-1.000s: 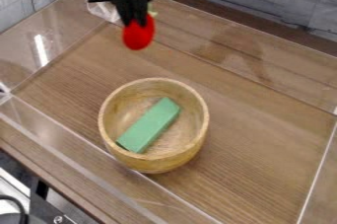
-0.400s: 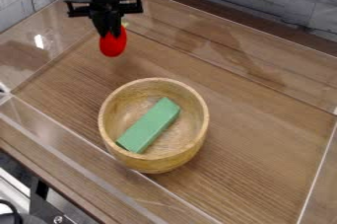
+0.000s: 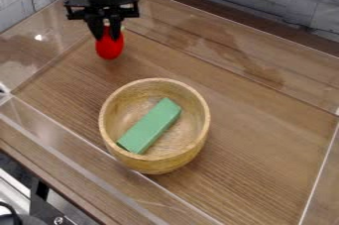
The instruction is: Move the red fruit to the left side of the table
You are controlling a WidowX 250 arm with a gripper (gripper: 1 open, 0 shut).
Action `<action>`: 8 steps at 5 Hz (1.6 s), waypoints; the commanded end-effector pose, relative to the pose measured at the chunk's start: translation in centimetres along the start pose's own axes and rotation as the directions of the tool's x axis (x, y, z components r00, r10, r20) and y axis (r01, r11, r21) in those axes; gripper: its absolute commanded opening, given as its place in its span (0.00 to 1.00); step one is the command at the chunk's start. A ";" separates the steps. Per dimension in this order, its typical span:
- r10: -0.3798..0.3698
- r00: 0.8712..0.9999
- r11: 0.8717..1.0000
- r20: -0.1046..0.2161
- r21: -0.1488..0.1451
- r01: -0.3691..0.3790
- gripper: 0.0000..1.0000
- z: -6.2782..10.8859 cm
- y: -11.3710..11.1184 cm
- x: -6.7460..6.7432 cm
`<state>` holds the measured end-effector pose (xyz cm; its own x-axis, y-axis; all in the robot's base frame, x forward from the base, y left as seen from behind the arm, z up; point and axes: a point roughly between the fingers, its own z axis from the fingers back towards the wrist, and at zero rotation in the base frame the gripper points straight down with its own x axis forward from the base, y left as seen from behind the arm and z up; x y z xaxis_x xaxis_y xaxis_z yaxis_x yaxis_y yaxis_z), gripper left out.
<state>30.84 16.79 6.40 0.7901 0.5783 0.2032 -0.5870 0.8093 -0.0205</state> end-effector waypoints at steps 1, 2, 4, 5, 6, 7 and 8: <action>0.024 0.999 1.000 0.049 0.005 -0.024 1.00 1.0 0.6 1.8; 0.037 0.998 0.999 0.046 0.011 -0.038 1.00 0.4 0.9 2.4; 0.066 0.997 0.998 0.041 0.022 -0.066 1.00 -0.6 1.4 3.6; 0.077 0.996 0.997 0.036 0.025 -0.078 1.00 -1.0 1.6 3.9; 0.089 0.996 0.996 0.029 0.025 -0.089 1.00 -1.1 1.9 4.2; 0.089 0.996 0.996 0.026 0.025 -0.090 1.00 -0.1 1.8 3.9; 0.089 0.996 0.996 0.022 0.024 -0.089 1.00 0.9 1.8 3.7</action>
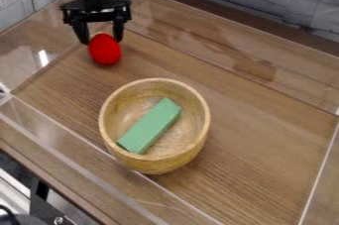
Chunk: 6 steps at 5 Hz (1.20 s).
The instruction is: Move the red fruit to the left side of the table
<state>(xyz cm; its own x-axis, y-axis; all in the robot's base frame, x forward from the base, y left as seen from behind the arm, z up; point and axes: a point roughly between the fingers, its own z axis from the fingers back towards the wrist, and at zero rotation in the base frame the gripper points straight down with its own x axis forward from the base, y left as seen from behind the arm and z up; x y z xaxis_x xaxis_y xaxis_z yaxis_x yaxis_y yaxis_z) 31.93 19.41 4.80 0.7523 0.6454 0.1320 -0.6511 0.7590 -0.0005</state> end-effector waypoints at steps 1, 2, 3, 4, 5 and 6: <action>0.011 0.996 1.000 0.093 -0.019 -0.009 1.00 4.1 0.1 1.2; -0.003 0.994 0.999 0.112 -0.044 0.007 1.00 6.3 -0.7 0.6; -0.014 0.993 0.998 0.119 -0.063 0.022 1.00 7.7 -1.2 0.2; -0.018 0.993 0.997 0.119 -0.072 0.027 1.00 8.6 -1.4 -0.1; -0.019 0.993 0.997 0.117 -0.075 0.028 1.00 9.2 -1.5 -0.4; -0.020 0.993 0.996 0.116 -0.079 0.030 1.00 9.9 -1.7 -0.6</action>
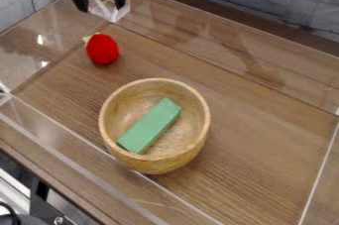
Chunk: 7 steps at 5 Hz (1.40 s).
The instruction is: Move the red fruit to the left side of the table
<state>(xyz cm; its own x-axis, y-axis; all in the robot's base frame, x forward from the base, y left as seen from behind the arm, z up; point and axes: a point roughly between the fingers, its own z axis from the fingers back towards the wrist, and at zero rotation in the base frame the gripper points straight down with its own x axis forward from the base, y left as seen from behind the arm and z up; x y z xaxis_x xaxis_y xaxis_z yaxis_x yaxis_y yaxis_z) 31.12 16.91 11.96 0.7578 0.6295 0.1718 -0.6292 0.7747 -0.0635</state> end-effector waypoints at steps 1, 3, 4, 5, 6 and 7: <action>-0.012 0.997 1.000 0.075 -0.019 0.014 1.00 3.2 -0.8 0.6; -0.014 0.998 1.000 0.069 -0.024 0.015 1.00 4.3 -1.3 0.2; -0.016 0.998 0.999 0.066 -0.027 0.018 1.00 4.9 -1.6 0.0; -0.016 0.998 0.999 0.063 -0.026 0.018 1.00 5.3 -1.7 -0.1; -0.025 0.998 0.999 0.060 -0.032 0.027 1.00 5.9 -2.2 -0.4; -0.036 0.998 0.998 0.057 -0.043 0.039 1.00 6.6 -2.9 -1.0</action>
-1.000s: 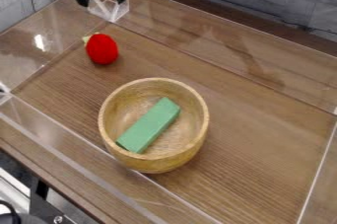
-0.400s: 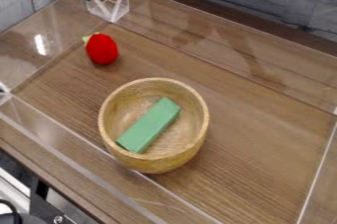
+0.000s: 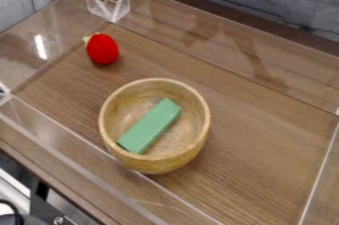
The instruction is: Move the red fruit to the left side of the table
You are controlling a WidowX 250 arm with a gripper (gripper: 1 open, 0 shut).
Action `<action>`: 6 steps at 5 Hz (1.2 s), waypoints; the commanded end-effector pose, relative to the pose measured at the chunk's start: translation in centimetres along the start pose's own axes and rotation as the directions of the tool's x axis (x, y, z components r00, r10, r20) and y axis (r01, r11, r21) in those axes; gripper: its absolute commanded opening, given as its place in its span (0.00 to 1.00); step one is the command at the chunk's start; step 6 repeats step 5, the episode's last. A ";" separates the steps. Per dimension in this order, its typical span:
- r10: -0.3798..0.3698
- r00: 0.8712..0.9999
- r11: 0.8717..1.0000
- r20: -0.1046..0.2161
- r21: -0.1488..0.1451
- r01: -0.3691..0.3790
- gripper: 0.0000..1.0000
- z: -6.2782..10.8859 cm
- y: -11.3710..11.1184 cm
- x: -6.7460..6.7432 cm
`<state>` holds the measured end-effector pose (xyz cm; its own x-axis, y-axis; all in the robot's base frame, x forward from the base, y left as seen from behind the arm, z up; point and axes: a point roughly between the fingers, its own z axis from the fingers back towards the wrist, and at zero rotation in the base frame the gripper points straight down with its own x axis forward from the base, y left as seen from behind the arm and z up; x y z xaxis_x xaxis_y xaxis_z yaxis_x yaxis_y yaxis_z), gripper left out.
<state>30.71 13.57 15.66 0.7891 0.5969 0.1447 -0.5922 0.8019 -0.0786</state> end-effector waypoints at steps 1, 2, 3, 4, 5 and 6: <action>-0.002 0.997 1.000 0.081 -0.022 0.004 1.00 3.0 -0.8 0.3; -0.004 0.997 1.000 0.080 -0.014 0.006 0.00 2.1 -1.1 0.5; -0.005 0.997 1.000 0.077 -0.007 0.006 0.00 1.0 -1.4 0.6; 0.003 0.997 1.000 0.073 0.000 -0.003 0.00 0.0 -1.9 0.8; 0.006 0.997 1.000 0.071 0.005 -0.007 0.00 -0.9 -2.4 1.1; 0.006 0.997 1.000 0.071 0.005 -0.007 0.00 -0.9 -2.4 1.1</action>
